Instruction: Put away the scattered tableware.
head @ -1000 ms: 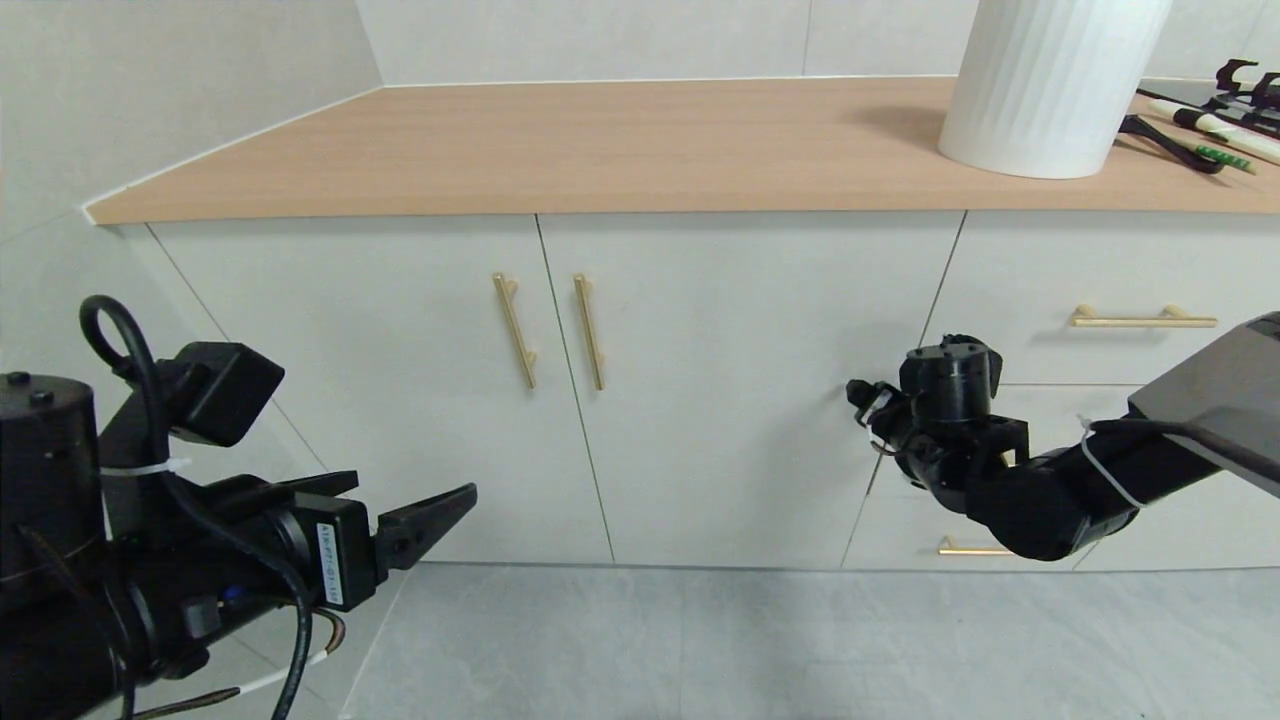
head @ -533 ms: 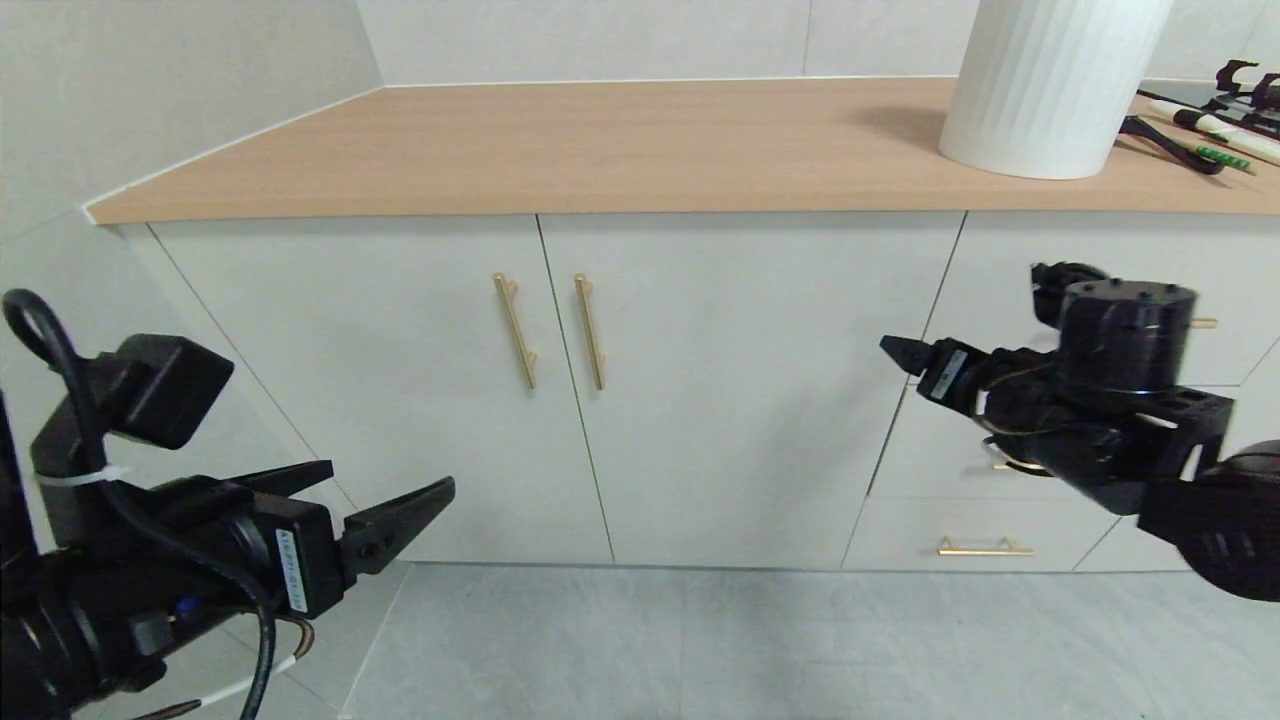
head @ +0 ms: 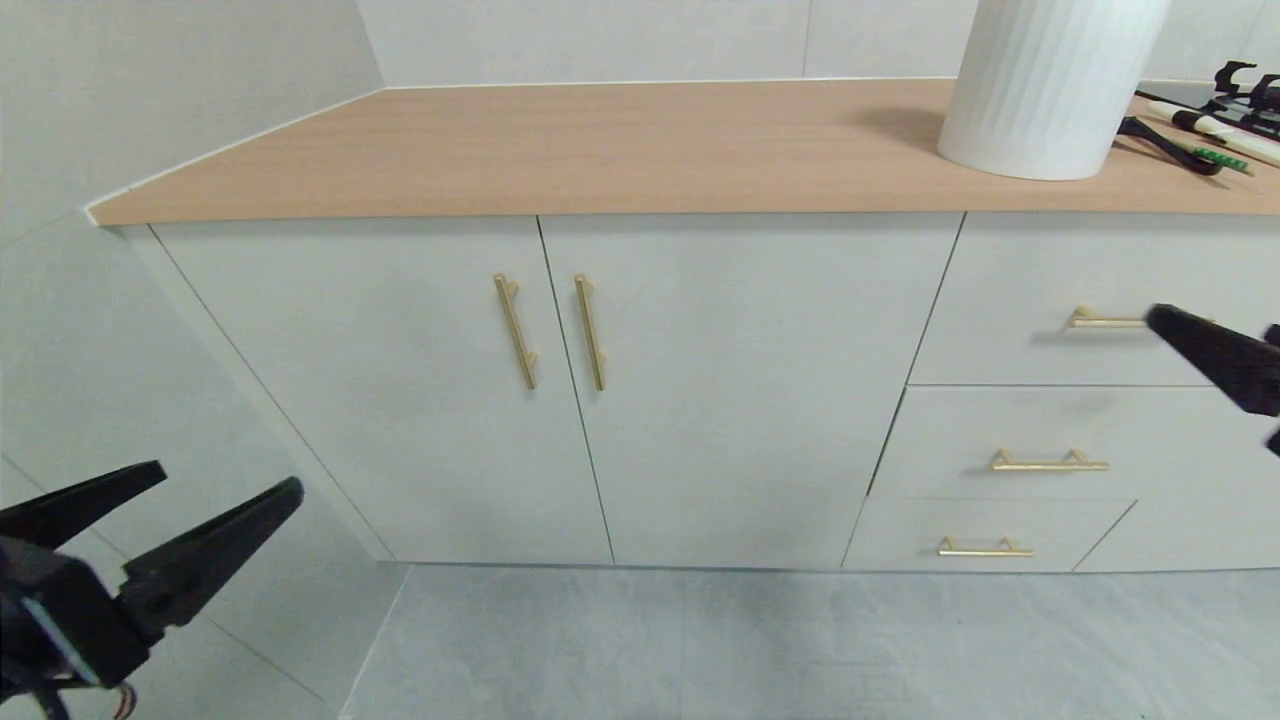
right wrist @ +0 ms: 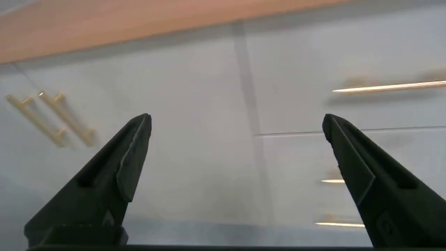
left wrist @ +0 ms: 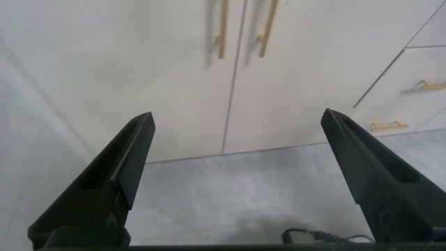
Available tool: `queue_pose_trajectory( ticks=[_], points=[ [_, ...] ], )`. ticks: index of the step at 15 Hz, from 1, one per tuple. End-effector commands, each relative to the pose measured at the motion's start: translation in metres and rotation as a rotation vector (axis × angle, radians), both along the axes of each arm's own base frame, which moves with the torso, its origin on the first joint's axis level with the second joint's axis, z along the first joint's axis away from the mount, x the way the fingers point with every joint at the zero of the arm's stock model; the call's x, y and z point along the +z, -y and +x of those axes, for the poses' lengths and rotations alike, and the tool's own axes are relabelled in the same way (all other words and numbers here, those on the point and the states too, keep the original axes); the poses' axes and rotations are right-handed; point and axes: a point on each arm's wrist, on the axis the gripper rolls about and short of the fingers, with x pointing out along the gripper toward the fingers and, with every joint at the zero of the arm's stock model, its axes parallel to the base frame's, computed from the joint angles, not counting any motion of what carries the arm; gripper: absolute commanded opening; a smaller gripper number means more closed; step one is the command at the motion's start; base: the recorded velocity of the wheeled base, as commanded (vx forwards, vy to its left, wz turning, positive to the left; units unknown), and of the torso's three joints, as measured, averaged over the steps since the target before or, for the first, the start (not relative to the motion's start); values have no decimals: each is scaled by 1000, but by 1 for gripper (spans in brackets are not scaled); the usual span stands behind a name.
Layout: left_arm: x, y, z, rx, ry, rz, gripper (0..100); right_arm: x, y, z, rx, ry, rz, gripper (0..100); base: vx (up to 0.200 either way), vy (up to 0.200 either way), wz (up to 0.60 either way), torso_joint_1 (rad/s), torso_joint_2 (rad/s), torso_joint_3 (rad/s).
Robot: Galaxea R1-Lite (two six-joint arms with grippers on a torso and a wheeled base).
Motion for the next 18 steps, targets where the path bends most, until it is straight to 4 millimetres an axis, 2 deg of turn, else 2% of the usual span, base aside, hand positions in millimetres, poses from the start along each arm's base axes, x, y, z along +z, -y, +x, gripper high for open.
queue_pose_trajectory(
  ticks=[1, 3, 5, 7, 9, 11, 12, 13, 14, 16, 18],
  points=[
    [-20, -22, -50, 28, 74, -15, 100, -24, 47, -86, -171, 114, -10, 100, 0, 0, 0, 0, 0, 0],
    [-31, -35, -83, 94, 107, 21, 100, -37, 59, -126, -219, 135, -33, 100, 0, 0, 0, 0, 0, 0],
    [-50, -43, -118, 172, 159, 83, 100, -65, 68, -166, -275, 152, -138, 100, 0, 0, 0, 0, 0, 0],
    [-68, -44, -133, 221, 159, 91, 100, -68, 69, -168, -344, 140, -130, 100, 0, 0, 0, 0, 0, 0],
    [-85, -44, -128, 310, 93, 105, 100, -70, 67, -168, -442, 134, -122, 100, 0, 0, 0, 0, 0, 0],
    [-107, -43, -118, 490, 58, 125, 100, -90, 62, -159, -536, 66, -145, 100, 0, 0, 0, 0, 0, 0],
    [-117, -41, -120, 536, 88, 131, 100, -101, 60, -161, -589, 80, -146, 100, 0, 0, 0, 0, 0, 0],
    [-131, -40, -120, 532, 92, 174, 100, -117, 58, -162, -574, 75, -179, 100, 0, 0, 0, 0, 0, 0],
    [-135, -40, -118, 540, 82, 175, 100, -125, 58, -157, -573, 45, -191, 100, 0, 0, 0, 0, 0, 0],
    [-135, -39, -116, 486, 113, 147, 100, -150, 58, -146, -562, -11, -208, 100, 0, 0, 0, 0, 0, 0],
    [-136, -36, -115, 344, 125, 104, 100, -166, 56, -143, -438, -147, -196, 100, 0, 0, 0, 0, 0, 0]
  ],
)
